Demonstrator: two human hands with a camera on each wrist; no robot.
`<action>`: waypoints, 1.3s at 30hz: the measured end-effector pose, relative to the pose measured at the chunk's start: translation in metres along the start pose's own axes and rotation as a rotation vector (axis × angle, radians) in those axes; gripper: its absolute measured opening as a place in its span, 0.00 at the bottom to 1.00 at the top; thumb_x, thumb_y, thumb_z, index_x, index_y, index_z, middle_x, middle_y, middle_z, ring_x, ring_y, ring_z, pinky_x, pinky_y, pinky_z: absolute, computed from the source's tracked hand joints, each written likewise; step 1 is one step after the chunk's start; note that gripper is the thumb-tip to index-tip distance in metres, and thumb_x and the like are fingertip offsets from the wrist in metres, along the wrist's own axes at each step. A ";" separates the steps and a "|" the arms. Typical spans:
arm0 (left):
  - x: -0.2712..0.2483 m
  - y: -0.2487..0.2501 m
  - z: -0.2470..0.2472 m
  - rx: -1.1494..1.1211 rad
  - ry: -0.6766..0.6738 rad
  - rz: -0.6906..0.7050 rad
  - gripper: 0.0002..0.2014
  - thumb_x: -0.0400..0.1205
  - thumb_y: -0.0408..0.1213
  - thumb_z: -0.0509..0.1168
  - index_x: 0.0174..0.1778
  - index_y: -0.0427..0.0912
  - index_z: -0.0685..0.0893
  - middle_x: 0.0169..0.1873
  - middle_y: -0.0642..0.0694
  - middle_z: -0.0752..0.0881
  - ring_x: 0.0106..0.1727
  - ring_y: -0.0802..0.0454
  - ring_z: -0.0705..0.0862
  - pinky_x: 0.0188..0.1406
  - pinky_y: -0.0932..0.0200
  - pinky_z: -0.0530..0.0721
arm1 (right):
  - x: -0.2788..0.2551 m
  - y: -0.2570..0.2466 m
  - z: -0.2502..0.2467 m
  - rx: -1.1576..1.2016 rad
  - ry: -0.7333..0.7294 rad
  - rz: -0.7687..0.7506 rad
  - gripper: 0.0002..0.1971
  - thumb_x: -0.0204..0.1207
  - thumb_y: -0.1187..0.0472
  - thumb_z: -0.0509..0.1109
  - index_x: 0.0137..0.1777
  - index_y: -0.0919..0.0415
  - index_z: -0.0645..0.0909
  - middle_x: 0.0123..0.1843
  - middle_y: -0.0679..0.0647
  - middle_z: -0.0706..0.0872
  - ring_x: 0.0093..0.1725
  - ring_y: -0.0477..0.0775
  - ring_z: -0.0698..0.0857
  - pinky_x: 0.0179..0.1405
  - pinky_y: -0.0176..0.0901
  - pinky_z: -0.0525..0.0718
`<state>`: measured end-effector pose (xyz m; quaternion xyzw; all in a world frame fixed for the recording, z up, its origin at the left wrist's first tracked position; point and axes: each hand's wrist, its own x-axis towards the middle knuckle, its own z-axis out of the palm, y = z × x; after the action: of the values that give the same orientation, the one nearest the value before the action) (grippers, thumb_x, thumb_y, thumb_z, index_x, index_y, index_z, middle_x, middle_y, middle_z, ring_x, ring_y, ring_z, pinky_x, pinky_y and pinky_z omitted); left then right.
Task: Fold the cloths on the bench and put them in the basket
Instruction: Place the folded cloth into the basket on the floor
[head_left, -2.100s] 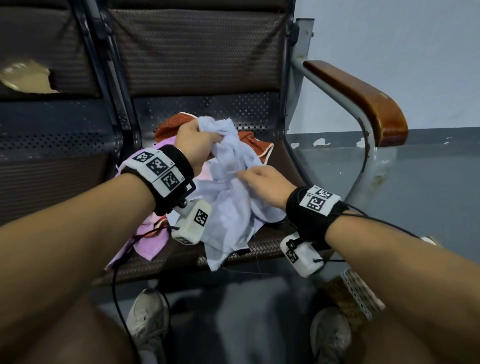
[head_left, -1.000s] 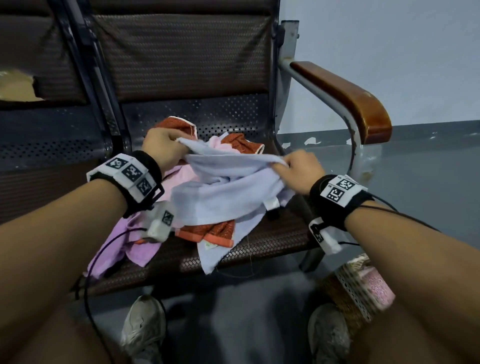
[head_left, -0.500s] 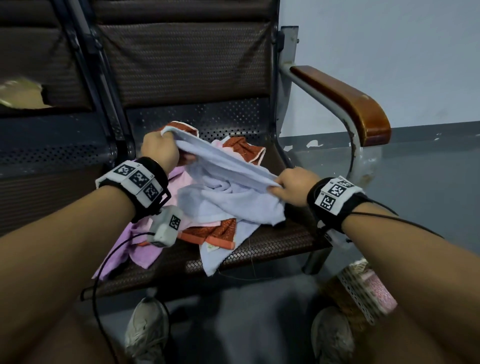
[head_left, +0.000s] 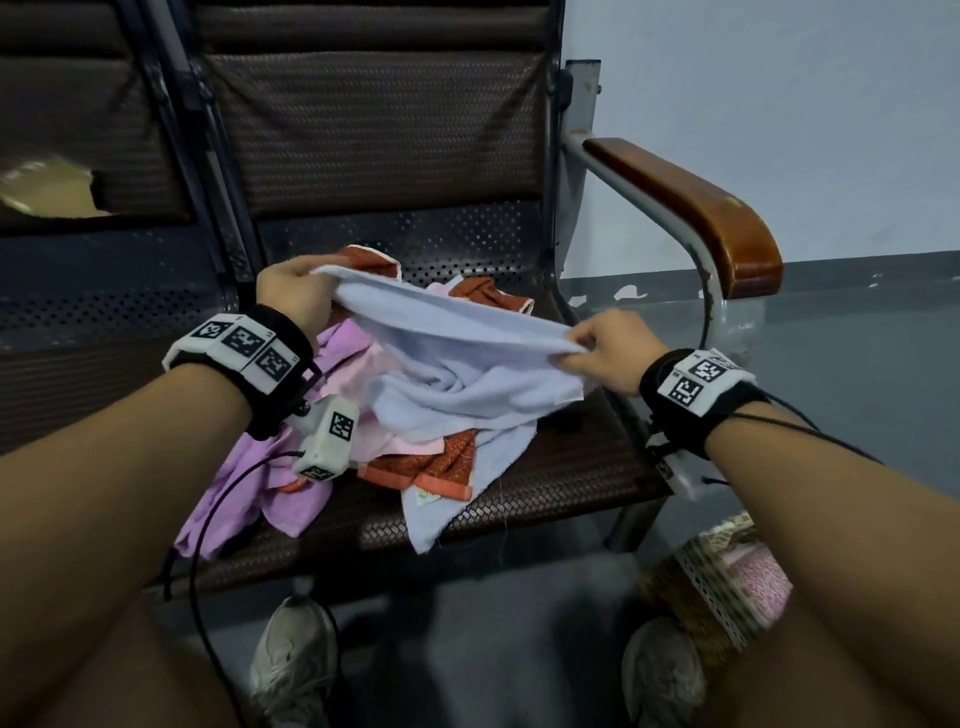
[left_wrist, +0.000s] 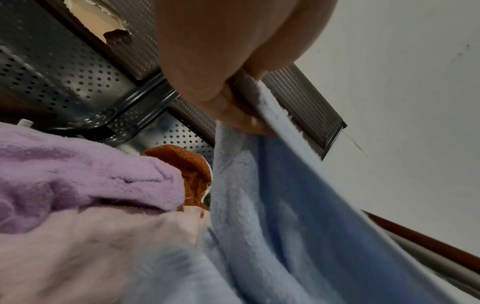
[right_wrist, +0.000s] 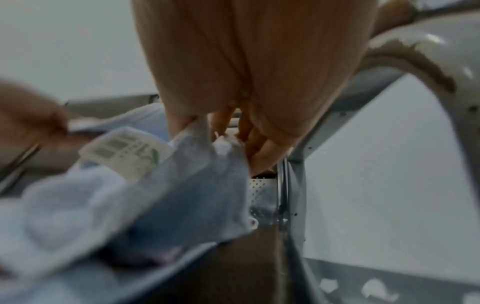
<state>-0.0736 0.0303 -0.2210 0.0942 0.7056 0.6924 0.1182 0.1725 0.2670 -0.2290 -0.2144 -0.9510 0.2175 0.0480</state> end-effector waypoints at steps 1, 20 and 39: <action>0.001 -0.003 -0.002 0.039 -0.015 -0.008 0.14 0.78 0.20 0.65 0.36 0.42 0.90 0.23 0.48 0.89 0.27 0.54 0.90 0.28 0.64 0.86 | -0.002 0.002 0.002 -0.053 -0.056 -0.008 0.12 0.78 0.51 0.76 0.40 0.59 0.91 0.32 0.56 0.88 0.33 0.54 0.83 0.29 0.39 0.72; 0.000 0.003 -0.006 -0.013 0.102 -0.129 0.10 0.86 0.29 0.59 0.45 0.32 0.85 0.39 0.34 0.85 0.28 0.45 0.89 0.23 0.59 0.87 | 0.009 -0.002 0.001 0.442 0.320 0.144 0.17 0.78 0.60 0.72 0.31 0.53 0.69 0.27 0.48 0.72 0.28 0.48 0.70 0.28 0.41 0.69; -0.025 0.112 -0.013 0.037 -0.235 0.229 0.09 0.65 0.28 0.66 0.39 0.41 0.84 0.30 0.51 0.89 0.30 0.54 0.88 0.28 0.61 0.84 | -0.008 -0.047 -0.138 0.292 0.302 -0.031 0.31 0.81 0.38 0.67 0.39 0.70 0.82 0.33 0.60 0.78 0.34 0.50 0.75 0.38 0.45 0.74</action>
<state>-0.0570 0.0127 -0.1084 0.2567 0.6842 0.6722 0.1185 0.1868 0.2803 -0.0841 -0.2205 -0.8947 0.3175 0.2239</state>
